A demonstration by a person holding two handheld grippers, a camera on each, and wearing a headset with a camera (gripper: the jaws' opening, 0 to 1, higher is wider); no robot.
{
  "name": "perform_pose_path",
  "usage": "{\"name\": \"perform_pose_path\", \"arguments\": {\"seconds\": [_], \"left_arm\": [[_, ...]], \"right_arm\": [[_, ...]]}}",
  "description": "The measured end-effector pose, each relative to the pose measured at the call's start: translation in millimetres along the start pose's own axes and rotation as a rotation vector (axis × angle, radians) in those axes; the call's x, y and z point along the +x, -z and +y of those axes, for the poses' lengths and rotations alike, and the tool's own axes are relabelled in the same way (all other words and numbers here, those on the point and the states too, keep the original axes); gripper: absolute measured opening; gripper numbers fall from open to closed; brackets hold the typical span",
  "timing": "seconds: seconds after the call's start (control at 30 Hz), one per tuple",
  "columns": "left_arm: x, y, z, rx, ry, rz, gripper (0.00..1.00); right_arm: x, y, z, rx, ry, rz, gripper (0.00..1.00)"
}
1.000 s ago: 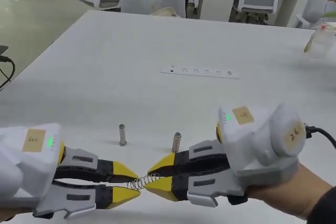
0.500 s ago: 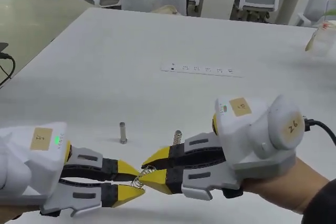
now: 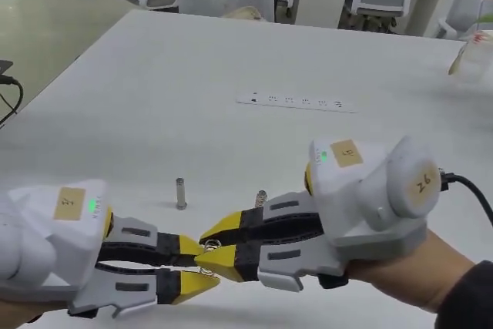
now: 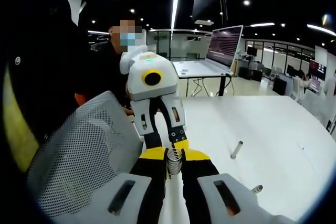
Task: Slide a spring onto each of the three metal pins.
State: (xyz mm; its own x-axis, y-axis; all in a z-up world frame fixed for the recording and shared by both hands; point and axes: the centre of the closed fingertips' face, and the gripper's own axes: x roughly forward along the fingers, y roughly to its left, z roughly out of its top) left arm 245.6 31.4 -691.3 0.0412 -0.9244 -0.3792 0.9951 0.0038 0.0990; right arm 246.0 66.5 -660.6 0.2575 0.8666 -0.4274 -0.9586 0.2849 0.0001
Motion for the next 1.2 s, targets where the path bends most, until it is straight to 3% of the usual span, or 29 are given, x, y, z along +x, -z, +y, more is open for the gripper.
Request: {"name": "perform_pose_path", "arguments": {"seconds": [0.73, 1.2], "left_arm": [[-5.4, 0.1, 7.3, -0.056, -0.022, -0.033, 0.02], [-4.8, 1.1, 6.5, -0.052, -0.028, -0.023, 0.03]], "right_arm": [[-3.8, -0.7, -2.7, 0.011, 0.020, -0.008, 0.10], [-3.7, -1.8, -5.0, 0.000, 0.030, -0.007, 0.08]]}}
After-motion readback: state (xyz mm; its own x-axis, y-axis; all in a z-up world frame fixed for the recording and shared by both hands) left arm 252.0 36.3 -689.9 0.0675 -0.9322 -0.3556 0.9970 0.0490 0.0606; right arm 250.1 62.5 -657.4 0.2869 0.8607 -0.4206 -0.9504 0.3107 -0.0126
